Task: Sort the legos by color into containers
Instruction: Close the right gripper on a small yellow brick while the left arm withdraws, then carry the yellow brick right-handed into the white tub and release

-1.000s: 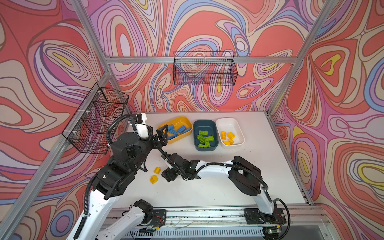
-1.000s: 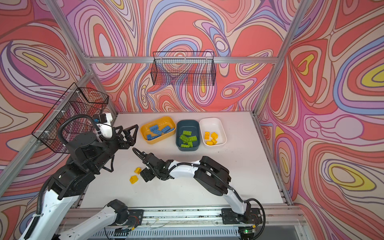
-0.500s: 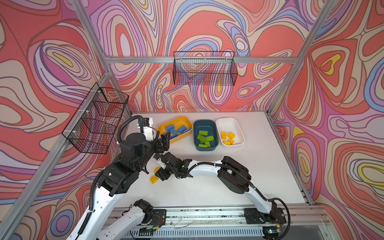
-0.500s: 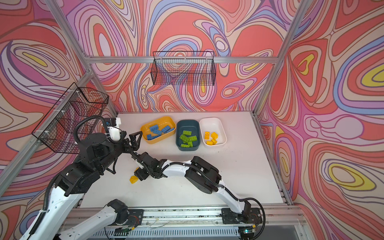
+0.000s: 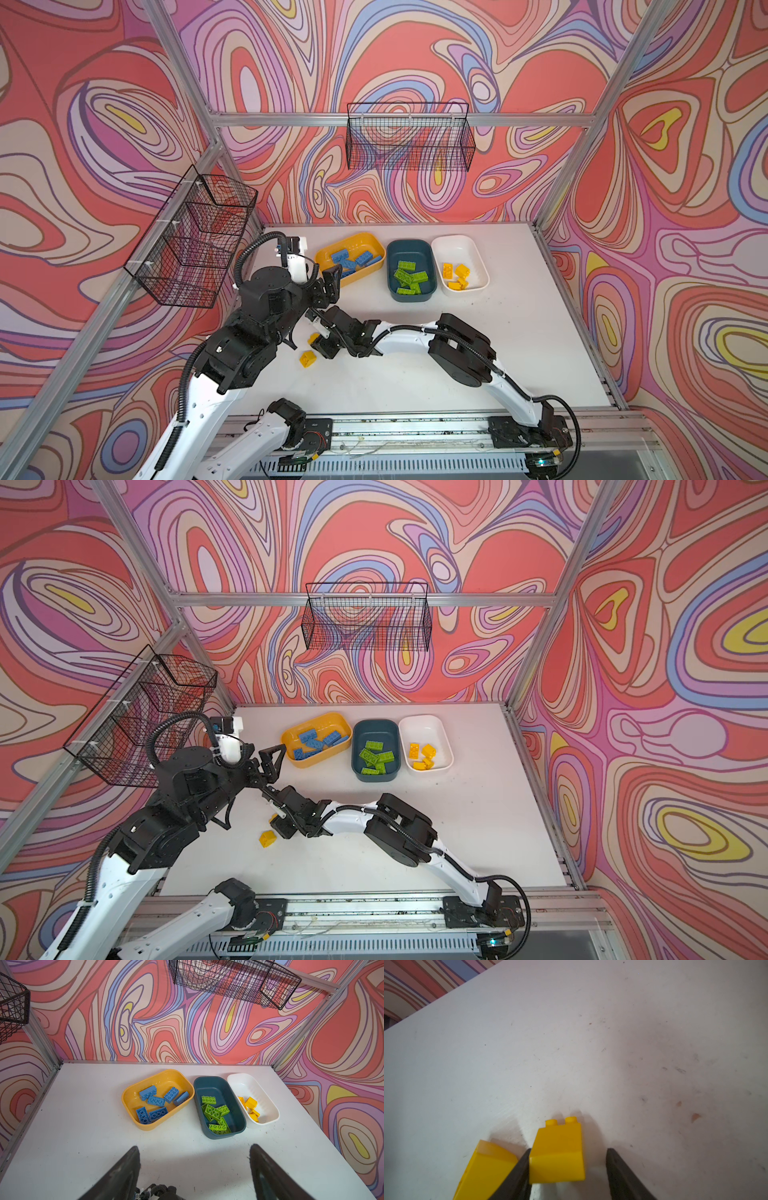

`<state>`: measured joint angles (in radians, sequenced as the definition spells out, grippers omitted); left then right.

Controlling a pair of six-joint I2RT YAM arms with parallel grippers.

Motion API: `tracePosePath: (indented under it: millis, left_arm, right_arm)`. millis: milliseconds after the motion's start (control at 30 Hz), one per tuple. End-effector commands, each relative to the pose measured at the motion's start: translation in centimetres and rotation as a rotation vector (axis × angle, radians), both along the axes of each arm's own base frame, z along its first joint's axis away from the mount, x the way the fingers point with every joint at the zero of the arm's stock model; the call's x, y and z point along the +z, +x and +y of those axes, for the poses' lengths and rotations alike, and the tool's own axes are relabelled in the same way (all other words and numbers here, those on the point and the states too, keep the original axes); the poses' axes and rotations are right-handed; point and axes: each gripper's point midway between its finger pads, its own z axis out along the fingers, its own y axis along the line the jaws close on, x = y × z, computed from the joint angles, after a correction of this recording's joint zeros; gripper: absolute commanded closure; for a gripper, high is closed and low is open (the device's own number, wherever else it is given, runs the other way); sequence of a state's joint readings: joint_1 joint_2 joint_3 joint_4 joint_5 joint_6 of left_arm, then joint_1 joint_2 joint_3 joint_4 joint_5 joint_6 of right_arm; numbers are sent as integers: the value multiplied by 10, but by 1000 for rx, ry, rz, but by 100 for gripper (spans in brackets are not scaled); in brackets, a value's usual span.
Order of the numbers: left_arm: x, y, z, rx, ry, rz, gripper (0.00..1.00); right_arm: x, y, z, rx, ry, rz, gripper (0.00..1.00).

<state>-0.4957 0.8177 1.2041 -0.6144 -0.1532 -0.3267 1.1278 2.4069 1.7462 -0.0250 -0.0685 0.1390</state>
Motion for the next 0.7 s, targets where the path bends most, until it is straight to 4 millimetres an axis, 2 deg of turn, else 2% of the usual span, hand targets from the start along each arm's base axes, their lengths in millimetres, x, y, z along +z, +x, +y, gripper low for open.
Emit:
tracePosePath:
  millis: [0, 233, 367, 533, 667]
  left_arm:
    - [-4, -7, 3, -7, 4, 28, 18]
    - [-1, -11, 7, 7, 6, 27, 18]
    - [-2, -10, 7, 9, 4, 31, 18]
    - [1, -9, 1, -11, -34, 35, 18]
    - [5, -6, -8, -37, -74, 35, 18]
  right_arm:
    - [-13, 0, 5, 21, -9, -10, 47]
    - [-10, 2, 10, 24, 4, -16, 61]
    - [1, 3, 8, 5, 27, -19, 76]
    - [21, -3, -2, -19, 77, 2, 78]
    - [42, -11, -21, -48, 122, 15, 78]
